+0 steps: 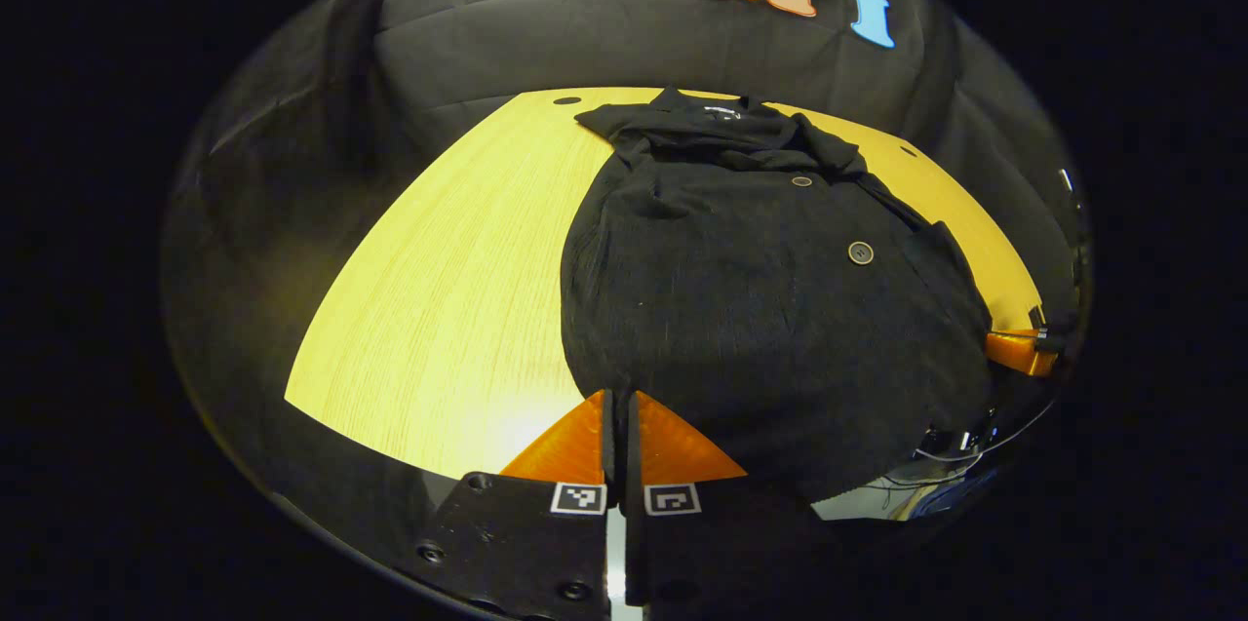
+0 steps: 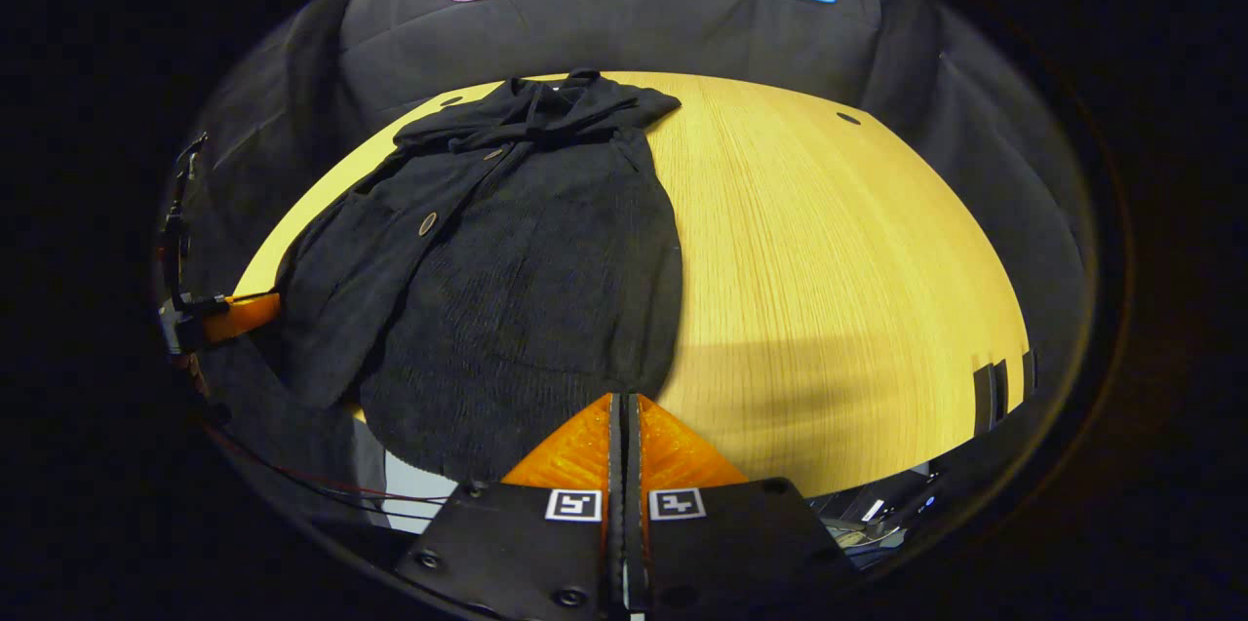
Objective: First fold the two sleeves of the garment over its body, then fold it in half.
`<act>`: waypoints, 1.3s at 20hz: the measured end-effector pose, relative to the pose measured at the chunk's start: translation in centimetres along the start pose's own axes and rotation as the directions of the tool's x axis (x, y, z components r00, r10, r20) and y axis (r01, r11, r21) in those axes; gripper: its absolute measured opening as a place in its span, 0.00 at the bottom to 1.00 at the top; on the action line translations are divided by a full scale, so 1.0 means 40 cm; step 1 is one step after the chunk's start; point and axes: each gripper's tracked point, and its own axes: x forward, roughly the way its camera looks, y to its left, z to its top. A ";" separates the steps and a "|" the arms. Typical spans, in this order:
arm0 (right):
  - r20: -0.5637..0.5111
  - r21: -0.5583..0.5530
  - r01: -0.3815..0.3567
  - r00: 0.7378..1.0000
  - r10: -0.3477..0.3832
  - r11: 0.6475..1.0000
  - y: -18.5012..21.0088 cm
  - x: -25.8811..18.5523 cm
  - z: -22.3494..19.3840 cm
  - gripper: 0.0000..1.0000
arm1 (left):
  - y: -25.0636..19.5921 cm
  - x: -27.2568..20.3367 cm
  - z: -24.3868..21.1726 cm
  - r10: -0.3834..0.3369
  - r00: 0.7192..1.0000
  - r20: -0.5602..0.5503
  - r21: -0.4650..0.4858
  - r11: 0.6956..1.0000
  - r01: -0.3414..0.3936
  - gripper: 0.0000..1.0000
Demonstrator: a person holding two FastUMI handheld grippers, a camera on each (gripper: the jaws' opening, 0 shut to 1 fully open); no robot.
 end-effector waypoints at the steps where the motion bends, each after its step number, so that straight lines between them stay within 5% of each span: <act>1: -0.004 0.011 -0.008 1.000 0.008 1.000 0.001 -0.013 -0.011 0.03 | 0.000 -0.006 -0.003 -0.008 1.000 0.000 0.010 1.000 0.008 0.00; 10: 0.031 0.026 0.008 0.999 -0.009 1.000 0.046 -0.094 -0.090 0.04 | 0.021 -0.083 -0.046 -0.017 1.000 0.022 -0.027 0.999 0.018 0.00; 19: 0.271 0.054 -0.027 0.962 0.012 0.998 0.052 -0.242 0.137 0.03 | 0.039 -0.198 0.155 -0.056 0.981 0.188 -0.144 0.986 0.084 0.00; 26: 0.399 -0.007 -0.103 0.912 0.097 0.995 0.062 -0.299 0.343 0.03 | 0.018 -0.226 0.365 -0.020 0.951 0.310 -0.125 0.990 0.062 0.00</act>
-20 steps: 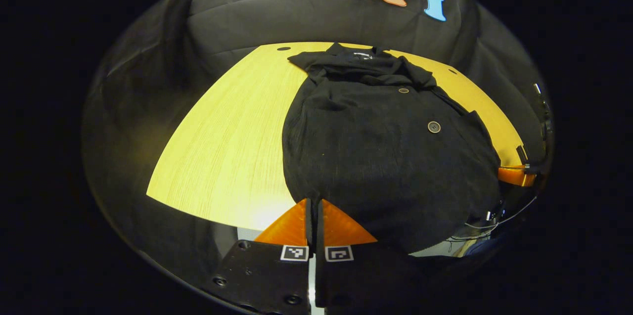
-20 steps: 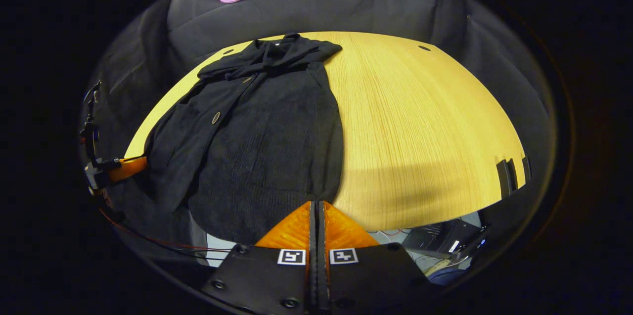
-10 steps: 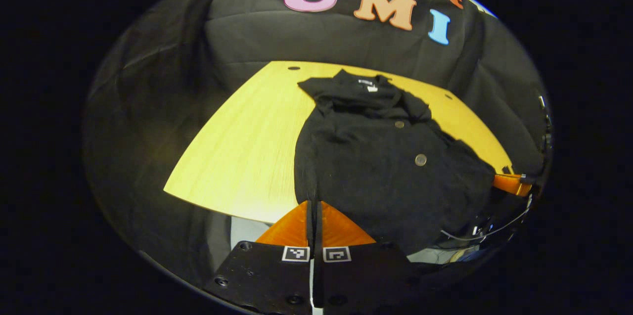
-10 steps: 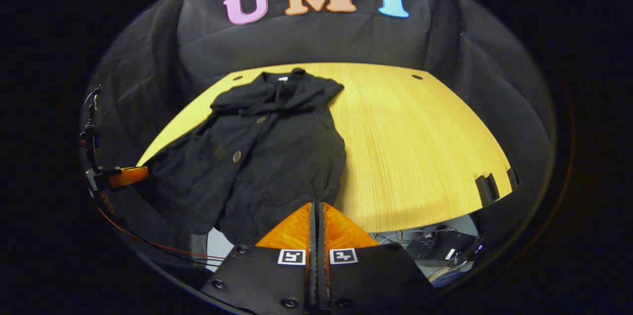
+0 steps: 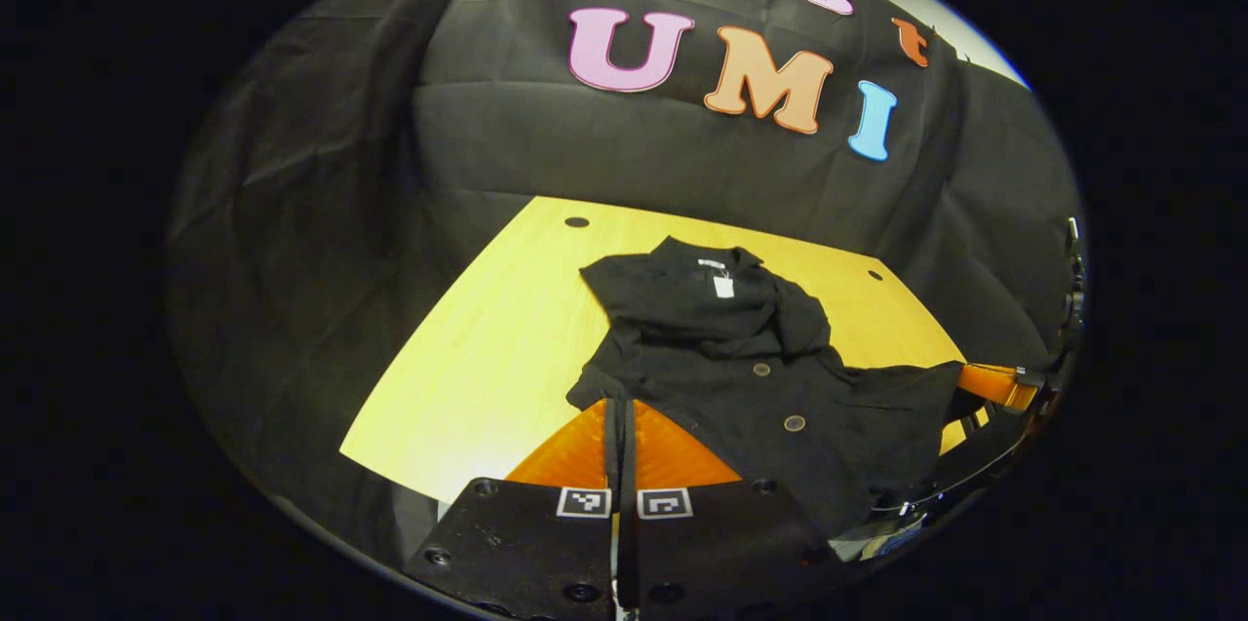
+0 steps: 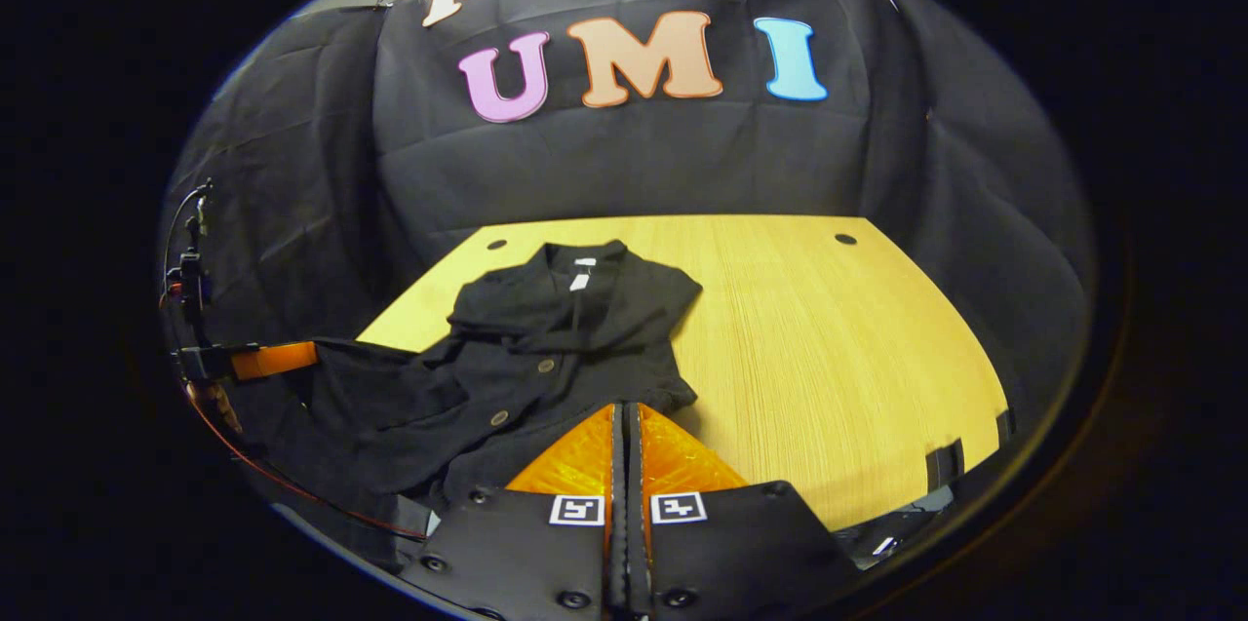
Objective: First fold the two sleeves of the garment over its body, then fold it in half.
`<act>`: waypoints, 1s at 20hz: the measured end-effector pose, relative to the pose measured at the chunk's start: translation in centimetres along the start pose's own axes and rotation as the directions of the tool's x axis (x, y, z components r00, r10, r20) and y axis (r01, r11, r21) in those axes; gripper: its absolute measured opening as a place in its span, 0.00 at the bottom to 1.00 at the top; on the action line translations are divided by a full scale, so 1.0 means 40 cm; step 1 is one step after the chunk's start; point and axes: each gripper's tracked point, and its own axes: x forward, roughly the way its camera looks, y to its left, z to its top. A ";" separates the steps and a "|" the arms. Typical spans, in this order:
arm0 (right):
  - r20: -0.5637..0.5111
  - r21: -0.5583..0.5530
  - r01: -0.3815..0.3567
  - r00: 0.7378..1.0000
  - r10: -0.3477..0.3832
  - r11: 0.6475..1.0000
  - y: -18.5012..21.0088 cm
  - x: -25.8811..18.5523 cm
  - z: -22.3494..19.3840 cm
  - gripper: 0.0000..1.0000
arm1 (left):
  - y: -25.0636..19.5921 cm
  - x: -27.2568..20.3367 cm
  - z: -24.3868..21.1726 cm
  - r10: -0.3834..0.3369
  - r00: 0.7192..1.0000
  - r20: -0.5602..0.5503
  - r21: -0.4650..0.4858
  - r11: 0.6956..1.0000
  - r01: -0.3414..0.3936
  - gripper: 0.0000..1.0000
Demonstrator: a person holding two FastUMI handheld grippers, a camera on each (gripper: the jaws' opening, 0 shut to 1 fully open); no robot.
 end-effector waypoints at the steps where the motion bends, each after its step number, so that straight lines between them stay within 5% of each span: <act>1: 0.011 -0.010 -0.015 1.000 0.015 1.000 -0.001 0.010 0.031 0.03 | -0.011 0.003 0.023 0.002 1.000 0.019 -0.006 1.000 -0.002 0.00; 11: 0.143 -0.040 -0.132 0.980 0.137 0.990 -0.037 0.080 0.279 0.03 | -0.044 0.072 0.230 0.081 0.990 0.117 0.027 0.996 -0.085 0.00; 20: 0.153 -0.016 -0.082 0.985 0.083 0.997 -0.049 0.204 0.394 0.00 | -0.014 0.241 0.331 0.067 0.992 0.108 0.048 0.996 -0.072 0.00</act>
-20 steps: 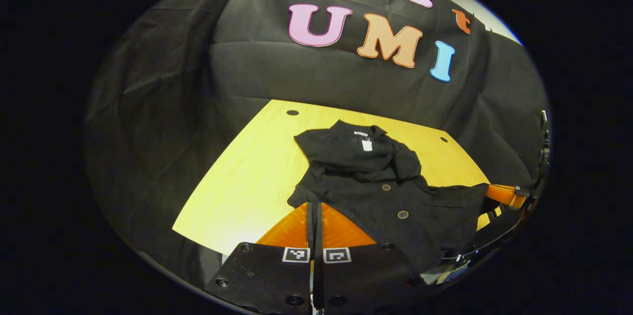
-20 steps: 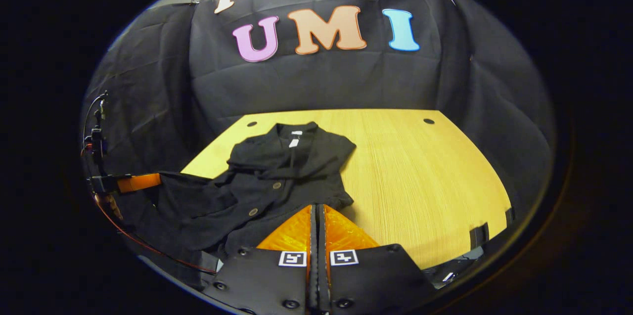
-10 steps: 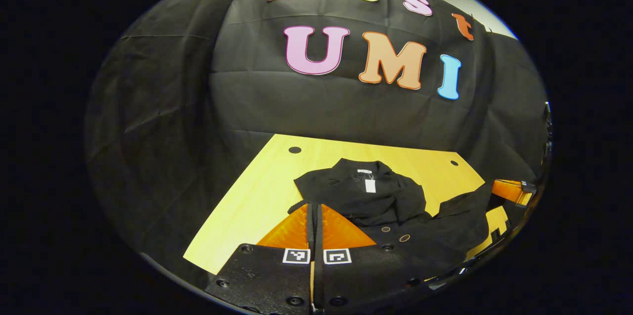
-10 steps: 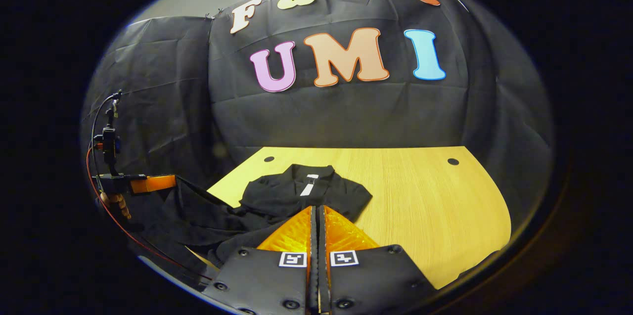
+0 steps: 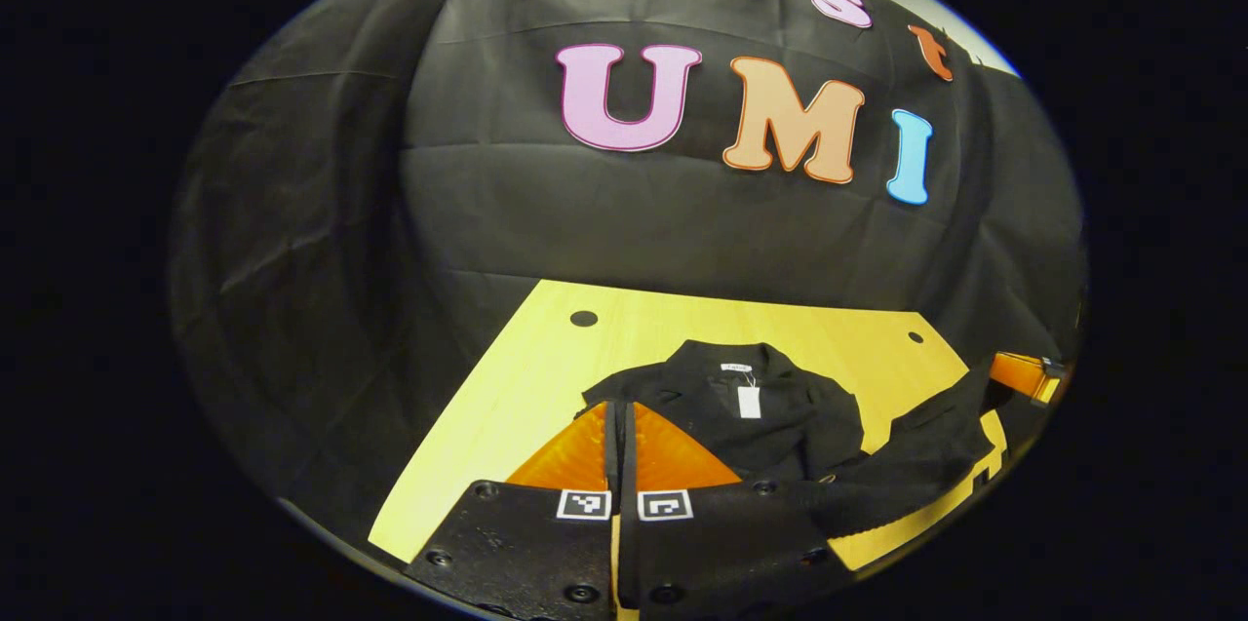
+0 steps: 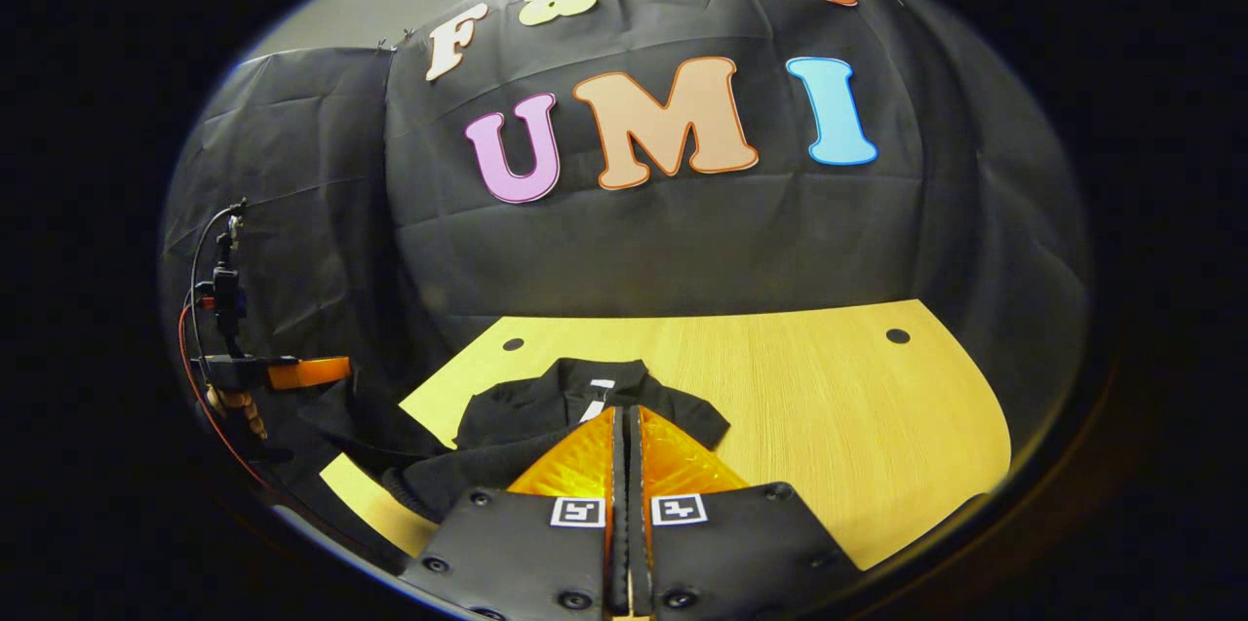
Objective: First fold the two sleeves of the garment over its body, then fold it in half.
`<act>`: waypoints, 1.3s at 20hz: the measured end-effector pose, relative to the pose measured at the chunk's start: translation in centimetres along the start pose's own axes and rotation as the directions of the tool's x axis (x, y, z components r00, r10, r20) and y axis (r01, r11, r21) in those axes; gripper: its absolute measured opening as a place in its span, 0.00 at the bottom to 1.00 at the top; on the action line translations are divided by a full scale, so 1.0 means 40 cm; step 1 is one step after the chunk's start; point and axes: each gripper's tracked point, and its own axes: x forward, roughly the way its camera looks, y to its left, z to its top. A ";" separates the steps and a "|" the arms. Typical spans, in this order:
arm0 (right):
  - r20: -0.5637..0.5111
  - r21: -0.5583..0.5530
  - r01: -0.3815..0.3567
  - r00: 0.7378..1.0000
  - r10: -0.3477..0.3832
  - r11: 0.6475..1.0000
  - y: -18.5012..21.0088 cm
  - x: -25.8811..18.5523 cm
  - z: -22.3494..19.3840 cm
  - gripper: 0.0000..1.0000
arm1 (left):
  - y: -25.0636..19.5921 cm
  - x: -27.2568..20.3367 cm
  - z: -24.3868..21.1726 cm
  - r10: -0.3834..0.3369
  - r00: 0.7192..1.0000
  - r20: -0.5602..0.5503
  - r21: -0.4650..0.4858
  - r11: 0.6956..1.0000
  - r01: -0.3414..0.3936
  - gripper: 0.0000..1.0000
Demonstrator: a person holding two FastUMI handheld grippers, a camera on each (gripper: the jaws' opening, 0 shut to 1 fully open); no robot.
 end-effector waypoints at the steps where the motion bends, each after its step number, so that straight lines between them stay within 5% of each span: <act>1: -0.001 0.001 0.011 1.000 -0.011 1.000 -0.004 0.015 0.012 0.03 | 0.000 0.021 0.004 -0.007 1.000 -0.007 -0.003 1.000 0.007 0.00; 14: -0.029 0.053 0.155 0.988 -0.154 0.986 -0.051 0.254 0.097 0.03 | 0.037 0.309 0.048 -0.076 0.992 -0.098 0.057 0.995 0.082 0.00; 16: -0.035 0.060 0.172 0.985 -0.170 0.983 -0.055 0.299 0.106 0.03 | 0.051 0.358 0.044 -0.068 0.991 -0.112 0.074 0.994 0.077 0.00; 18: -0.073 0.066 0.188 0.980 -0.184 0.980 -0.063 0.339 0.107 0.03 | 0.103 0.411 0.069 0.019 0.997 -0.075 0.119 0.993 -0.010 0.00; 19: -0.067 0.070 0.220 0.974 -0.216 0.973 -0.076 0.360 0.115 0.08 | 0.123 0.429 0.095 0.054 0.998 -0.041 0.144 0.988 -0.048 0.24; 22: 0.066 0.077 0.283 0.955 -0.288 0.956 -0.089 0.327 0.217 0.95 | 0.113 0.417 0.202 0.048 0.992 0.116 0.174 0.982 -0.068 0.98; 26: 0.183 0.074 0.316 0.928 -0.324 0.946 -0.072 0.239 0.276 0.97 | 0.062 0.350 0.306 -0.010 0.966 0.260 0.180 0.983 -0.038 0.96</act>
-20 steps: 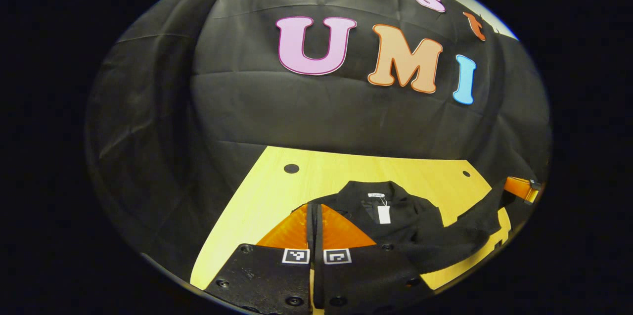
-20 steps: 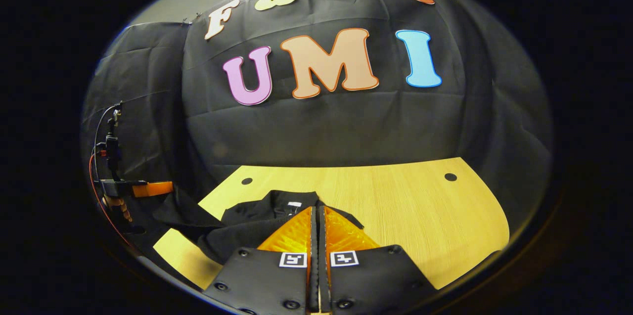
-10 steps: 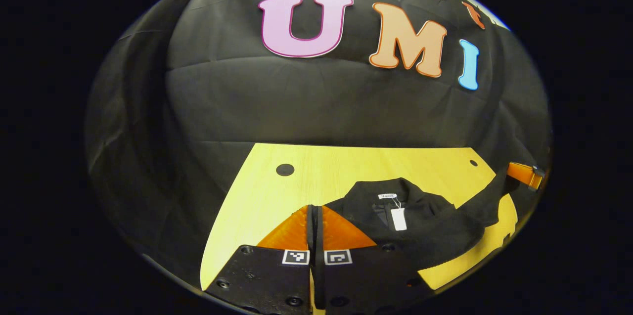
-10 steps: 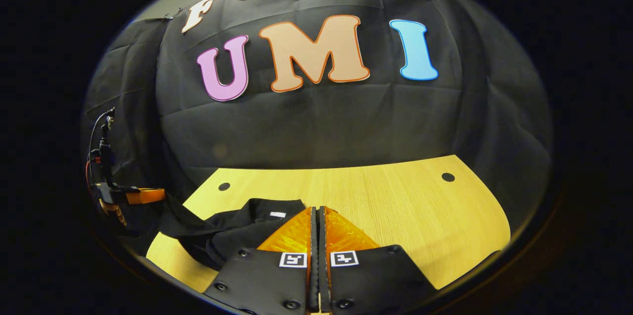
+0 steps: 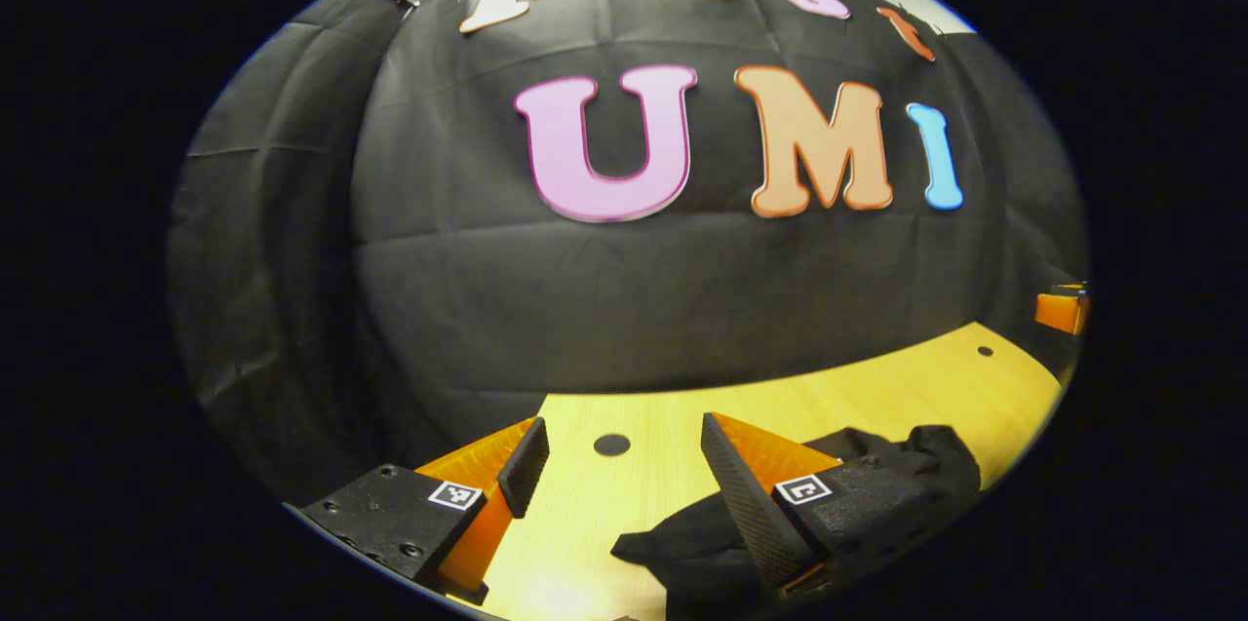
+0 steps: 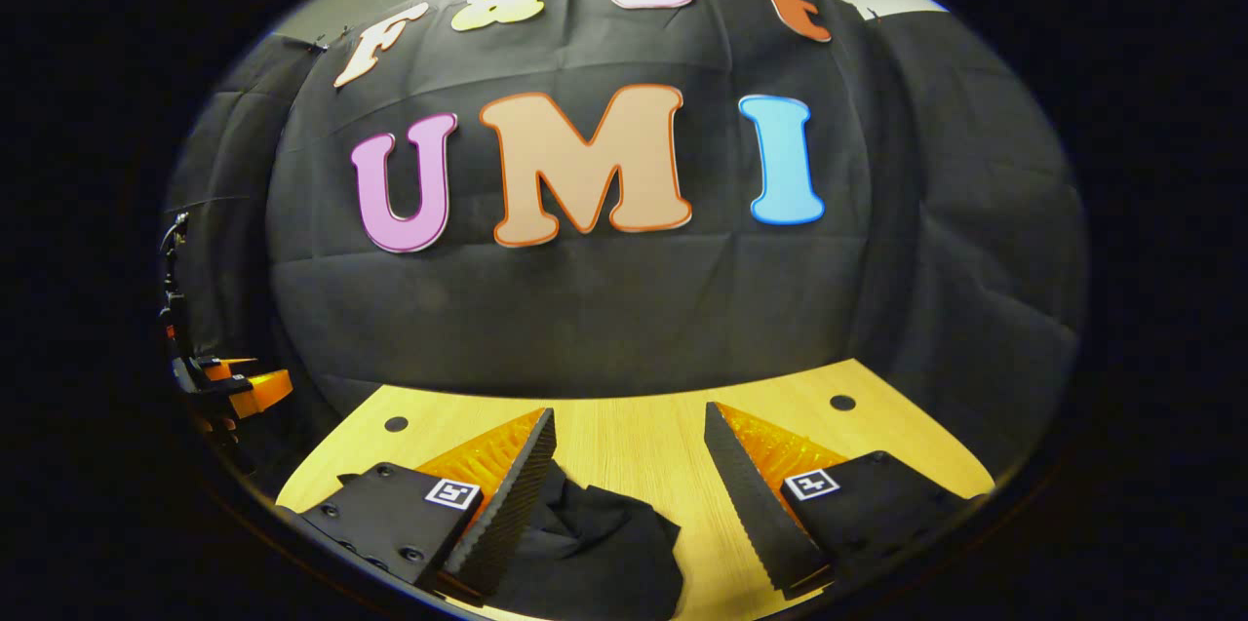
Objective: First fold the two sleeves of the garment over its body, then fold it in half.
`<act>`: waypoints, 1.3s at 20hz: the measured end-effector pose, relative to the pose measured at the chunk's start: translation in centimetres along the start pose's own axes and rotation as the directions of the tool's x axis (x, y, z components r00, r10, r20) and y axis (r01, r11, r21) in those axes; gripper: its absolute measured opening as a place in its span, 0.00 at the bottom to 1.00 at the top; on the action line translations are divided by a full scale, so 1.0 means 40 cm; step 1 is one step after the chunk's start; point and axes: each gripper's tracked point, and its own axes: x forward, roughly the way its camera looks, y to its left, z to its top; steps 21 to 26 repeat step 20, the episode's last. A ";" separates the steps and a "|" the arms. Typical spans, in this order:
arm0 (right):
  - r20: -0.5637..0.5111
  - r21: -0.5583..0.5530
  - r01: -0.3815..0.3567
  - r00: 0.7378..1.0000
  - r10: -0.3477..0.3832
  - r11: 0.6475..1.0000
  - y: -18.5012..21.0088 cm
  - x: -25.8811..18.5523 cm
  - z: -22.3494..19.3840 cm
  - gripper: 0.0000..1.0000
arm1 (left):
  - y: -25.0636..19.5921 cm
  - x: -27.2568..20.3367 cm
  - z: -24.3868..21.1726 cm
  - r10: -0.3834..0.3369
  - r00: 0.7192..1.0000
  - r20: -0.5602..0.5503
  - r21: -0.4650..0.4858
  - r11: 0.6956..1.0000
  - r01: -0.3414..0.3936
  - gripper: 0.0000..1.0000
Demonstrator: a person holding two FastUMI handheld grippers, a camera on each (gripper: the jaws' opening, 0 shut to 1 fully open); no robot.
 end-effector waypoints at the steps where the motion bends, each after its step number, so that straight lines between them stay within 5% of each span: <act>1: 0.023 -0.005 -0.001 1.000 0.001 1.000 -0.006 -0.031 0.010 0.97 | -0.012 -0.023 0.024 -0.008 1.000 0.020 -0.003 1.000 0.008 0.93; 6: 0.176 -0.071 -0.025 0.984 0.038 0.997 -0.008 -0.202 0.078 0.92 | -0.085 -0.207 0.123 -0.044 0.992 0.118 -0.095 0.994 0.055 0.93; 9: 0.209 -0.122 -0.066 0.974 0.091 0.990 0.003 -0.307 0.065 1.00 | -0.078 -0.319 0.166 0.005 0.984 0.177 -0.120 0.993 0.017 0.96; 18: 0.239 -0.078 -0.142 0.958 0.156 0.987 -0.030 -0.603 0.008 0.95 | -0.094 -0.646 0.219 0.081 0.963 0.259 -0.105 0.993 -0.055 0.96; 26: 0.253 -0.065 -0.143 0.955 0.155 0.988 -0.041 -0.651 -0.001 0.95 | -0.096 -0.695 0.239 0.095 0.951 0.293 -0.087 0.994 -0.073 0.96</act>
